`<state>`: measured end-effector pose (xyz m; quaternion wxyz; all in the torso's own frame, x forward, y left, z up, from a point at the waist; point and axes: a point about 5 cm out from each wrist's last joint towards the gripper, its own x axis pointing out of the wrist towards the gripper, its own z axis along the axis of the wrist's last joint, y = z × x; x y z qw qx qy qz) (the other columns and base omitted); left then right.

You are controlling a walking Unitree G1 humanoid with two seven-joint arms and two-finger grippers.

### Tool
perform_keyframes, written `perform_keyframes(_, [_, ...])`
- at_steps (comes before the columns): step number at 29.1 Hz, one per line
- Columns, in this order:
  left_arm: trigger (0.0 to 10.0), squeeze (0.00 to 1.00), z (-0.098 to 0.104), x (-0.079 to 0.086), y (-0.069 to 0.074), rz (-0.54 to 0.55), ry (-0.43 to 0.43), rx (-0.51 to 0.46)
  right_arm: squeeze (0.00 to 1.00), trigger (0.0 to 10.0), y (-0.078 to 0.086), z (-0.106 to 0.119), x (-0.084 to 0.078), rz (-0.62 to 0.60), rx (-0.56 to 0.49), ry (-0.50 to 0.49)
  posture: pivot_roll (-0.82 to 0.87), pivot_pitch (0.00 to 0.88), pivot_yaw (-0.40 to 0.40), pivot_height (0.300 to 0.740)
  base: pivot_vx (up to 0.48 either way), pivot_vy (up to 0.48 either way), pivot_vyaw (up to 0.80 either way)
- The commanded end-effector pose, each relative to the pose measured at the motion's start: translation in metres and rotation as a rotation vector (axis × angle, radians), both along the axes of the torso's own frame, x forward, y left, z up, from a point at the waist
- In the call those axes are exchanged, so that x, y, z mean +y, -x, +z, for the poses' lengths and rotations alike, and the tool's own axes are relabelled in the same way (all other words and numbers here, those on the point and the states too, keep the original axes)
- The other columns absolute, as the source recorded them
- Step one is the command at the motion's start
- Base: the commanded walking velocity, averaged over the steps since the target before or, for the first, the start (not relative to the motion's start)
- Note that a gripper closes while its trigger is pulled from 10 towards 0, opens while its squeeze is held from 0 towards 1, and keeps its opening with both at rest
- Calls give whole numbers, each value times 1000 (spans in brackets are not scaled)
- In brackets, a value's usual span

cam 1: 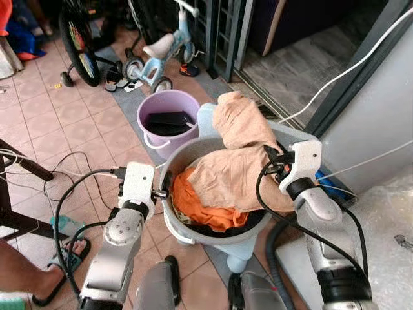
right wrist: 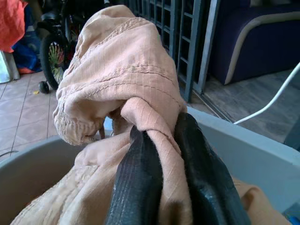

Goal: Clothes washing

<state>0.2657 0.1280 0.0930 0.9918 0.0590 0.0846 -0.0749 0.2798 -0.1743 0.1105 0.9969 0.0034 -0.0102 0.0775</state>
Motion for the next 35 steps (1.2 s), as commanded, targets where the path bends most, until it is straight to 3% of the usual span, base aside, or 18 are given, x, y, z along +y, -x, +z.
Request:
perform_keyframes(1, [10000, 0, -2, -1, -1, 11, -2, -4, 0, 0, 7, 10, 0, -39, -51, -1, -106, 0, 44, 740, 0, 0, 0])
perform_keyframes(5, [10000, 0, -4, -5, -8, -2, 16, -22, 0, 0, 37, 17, -1, -131, -131, 30, -149, 0, 67, 740, 0, 0, 0])
perform_keyframes(10, [10000, 0, -1, -8, -12, -10, 35, -43, 0, 0, 49, 17, 1, -123, -114, 59, -172, 0, 81, 740, 0, 0, 0])
perform_keyframes(11, [10000, 0, 1, -10, -14, -18, 42, -54, 0, 3490, 54, 13, 1, -121, -85, 60, -175, 0, 84, 740, 0, 0, 0])
perform_keyframes(12, [10000, 0, 1, -15, -15, -32, 51, -57, 0, 10000, 58, 6, 3, -108, -46, 66, -176, 0, 84, 740, 0, 0, 0])
perform_keyframes(26, [10000, 0, -3, -14, -15, -29, 51, -55, 0, 10000, 56, 8, 5, -116, -20, 83, -170, 16, 87, 740, 0, 0, 0])
perform_keyframes(35, [10000, 0, -5, -13, -13, -31, 45, -46, 0, 10000, 55, 7, 3, -126, -1, 77, -166, 28, 87, 740, -253, 0, 0])
